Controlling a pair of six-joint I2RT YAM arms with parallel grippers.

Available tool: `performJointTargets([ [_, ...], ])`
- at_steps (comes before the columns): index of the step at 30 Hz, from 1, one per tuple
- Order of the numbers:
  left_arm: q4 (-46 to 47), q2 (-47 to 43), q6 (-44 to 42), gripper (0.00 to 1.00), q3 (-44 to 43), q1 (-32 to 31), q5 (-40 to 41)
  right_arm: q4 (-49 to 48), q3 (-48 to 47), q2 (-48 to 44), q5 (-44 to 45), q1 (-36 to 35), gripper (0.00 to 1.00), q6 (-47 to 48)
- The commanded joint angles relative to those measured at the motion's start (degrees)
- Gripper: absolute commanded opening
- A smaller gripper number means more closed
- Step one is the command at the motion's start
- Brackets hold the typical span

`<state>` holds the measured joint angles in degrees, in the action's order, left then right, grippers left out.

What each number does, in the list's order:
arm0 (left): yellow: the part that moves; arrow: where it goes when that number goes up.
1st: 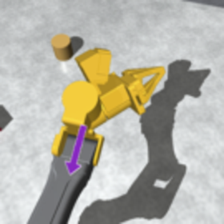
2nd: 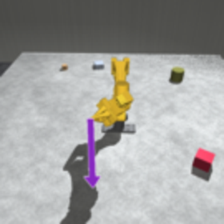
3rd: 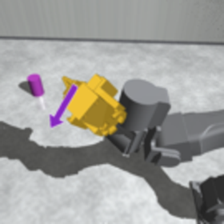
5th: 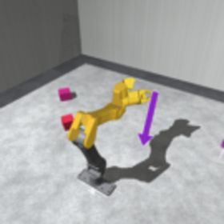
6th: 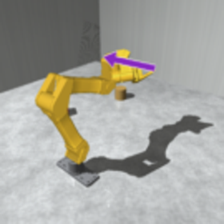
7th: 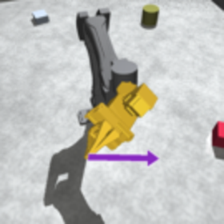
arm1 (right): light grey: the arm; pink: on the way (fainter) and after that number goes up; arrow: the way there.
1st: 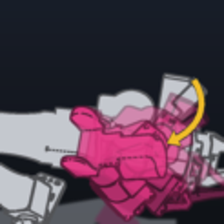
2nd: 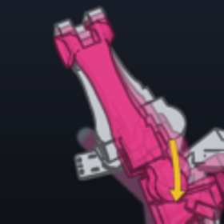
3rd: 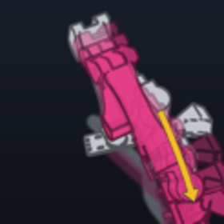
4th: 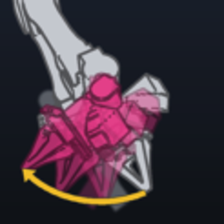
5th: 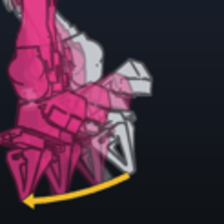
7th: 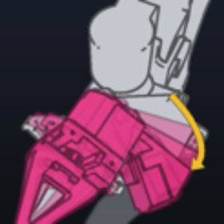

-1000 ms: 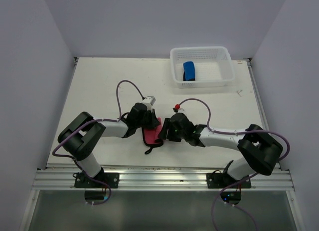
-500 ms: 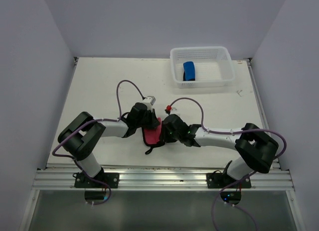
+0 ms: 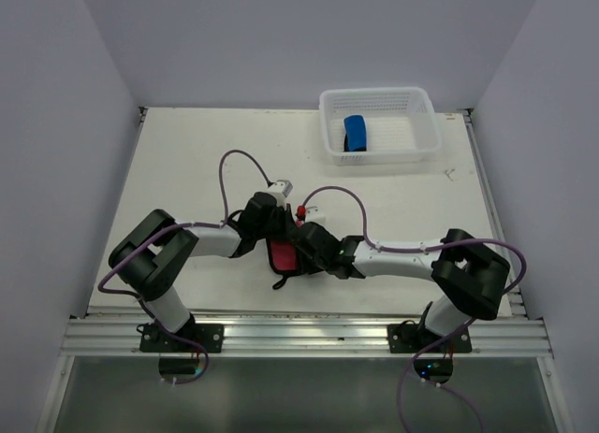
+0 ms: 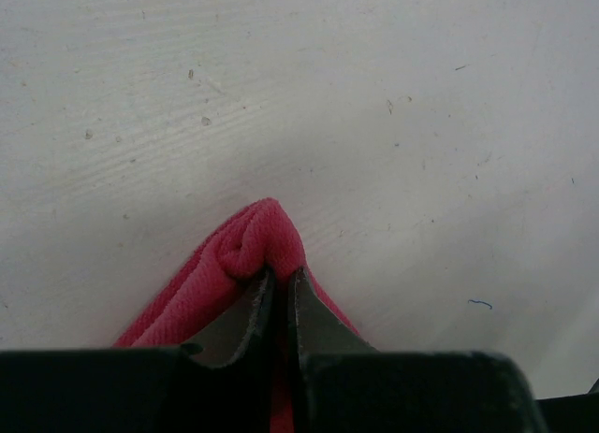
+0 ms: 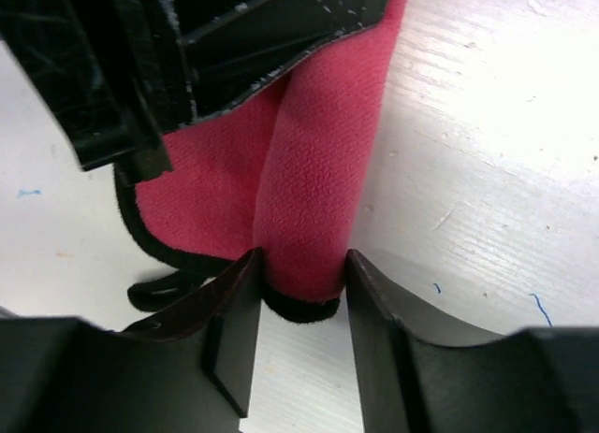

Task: Roll the towels
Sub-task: Roll the towel

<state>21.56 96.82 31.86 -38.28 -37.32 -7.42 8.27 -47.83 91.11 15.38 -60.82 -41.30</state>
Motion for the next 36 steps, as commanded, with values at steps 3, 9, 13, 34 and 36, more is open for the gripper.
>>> performJointTargets([
  [3, -8.9, 2.6, -2.1, 0.0, 1.0, 0.1, 3.3, 4.4, -2.5, 0.8, 5.5, -0.3, 0.31, 0.8],
  [9, -8.8, 2.8, -2.1, 0.0, 1.0, 0.1, 3.2, 4.8, -1.8, -1.3, 6.2, -0.4, 0.25, 1.4],
  [13, -8.9, 2.7, -2.1, 0.0, 0.9, 0.1, 3.4, 6.0, -1.9, -1.9, 8.6, -0.8, 0.08, 2.0],
  [34, -12.5, -0.6, -3.0, 0.0, -3.2, 0.5, 0.8, 16.5, -12.0, 13.2, 37.9, -22.6, 0.0, 21.2],
  [36, -12.5, -0.6, -3.5, 0.0, -3.2, 0.7, -0.7, 16.7, -12.7, 15.4, 39.7, -24.2, 0.0, 24.2],
])
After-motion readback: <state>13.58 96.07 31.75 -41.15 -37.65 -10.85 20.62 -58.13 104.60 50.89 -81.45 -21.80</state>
